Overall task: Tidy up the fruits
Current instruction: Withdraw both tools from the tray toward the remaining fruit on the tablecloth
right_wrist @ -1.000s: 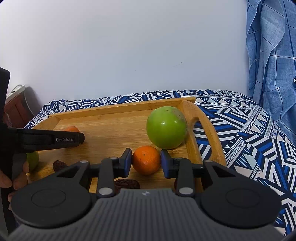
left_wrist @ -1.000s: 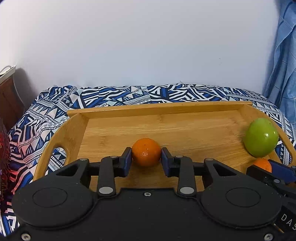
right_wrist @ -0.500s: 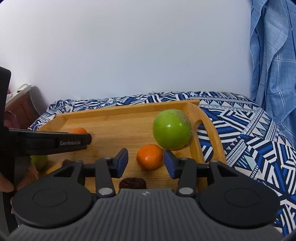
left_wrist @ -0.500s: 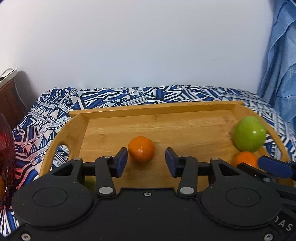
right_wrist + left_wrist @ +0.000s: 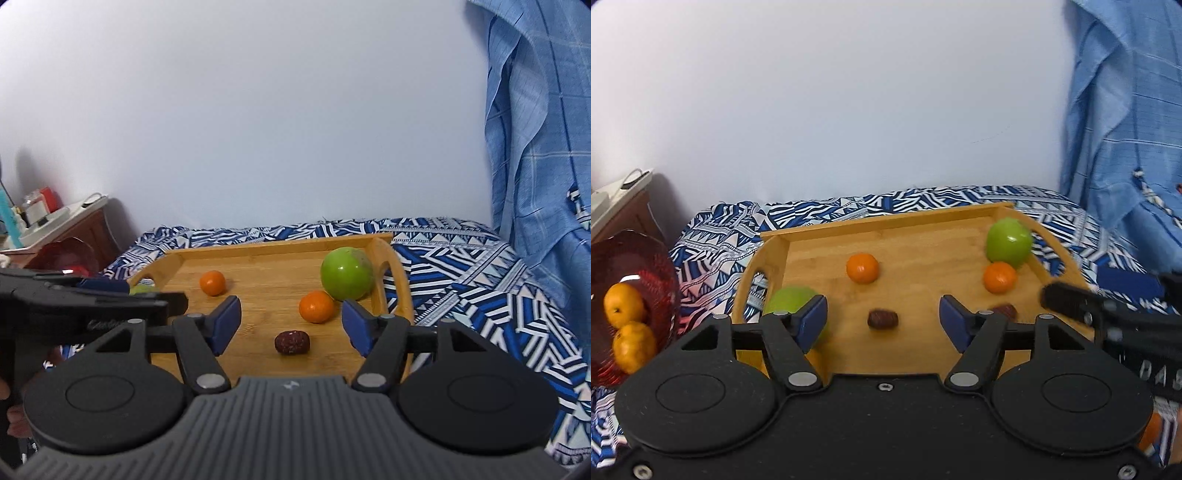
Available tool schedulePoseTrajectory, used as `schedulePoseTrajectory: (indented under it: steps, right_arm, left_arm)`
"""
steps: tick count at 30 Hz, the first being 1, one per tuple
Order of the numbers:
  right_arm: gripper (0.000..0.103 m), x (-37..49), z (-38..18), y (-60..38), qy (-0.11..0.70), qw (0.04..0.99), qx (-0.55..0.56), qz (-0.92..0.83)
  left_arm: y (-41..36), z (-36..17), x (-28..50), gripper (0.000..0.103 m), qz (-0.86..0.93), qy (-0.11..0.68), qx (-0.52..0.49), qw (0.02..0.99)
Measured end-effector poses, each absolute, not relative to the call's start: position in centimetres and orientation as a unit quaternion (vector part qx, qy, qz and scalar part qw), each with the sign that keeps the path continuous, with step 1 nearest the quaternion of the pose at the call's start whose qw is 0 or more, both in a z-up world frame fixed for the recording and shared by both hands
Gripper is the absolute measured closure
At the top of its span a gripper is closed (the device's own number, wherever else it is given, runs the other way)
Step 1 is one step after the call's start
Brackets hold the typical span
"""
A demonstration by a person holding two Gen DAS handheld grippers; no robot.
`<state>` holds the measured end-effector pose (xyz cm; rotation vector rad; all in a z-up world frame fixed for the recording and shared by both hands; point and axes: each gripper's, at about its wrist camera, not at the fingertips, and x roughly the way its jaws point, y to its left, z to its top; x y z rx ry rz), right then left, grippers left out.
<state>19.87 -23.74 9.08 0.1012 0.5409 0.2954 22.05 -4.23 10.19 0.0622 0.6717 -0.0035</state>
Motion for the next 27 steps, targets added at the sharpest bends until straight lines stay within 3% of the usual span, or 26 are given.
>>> schedulePoseTrajectory:
  steps: [13,27]
  right_arm:
    - [0.023,12.9,11.4,-27.2,0.237,0.954,0.022,0.179]
    - [0.02,6.9,10.8,-32.6,0.233,0.957,-0.009,0.171]
  left_arm:
    - [-6.8,14.3,11.5,0.032,-0.017,0.289,0.042,0.956]
    - [-12.0,14.8,2.0,0.03,-0.031,0.249,0.065,0.966]
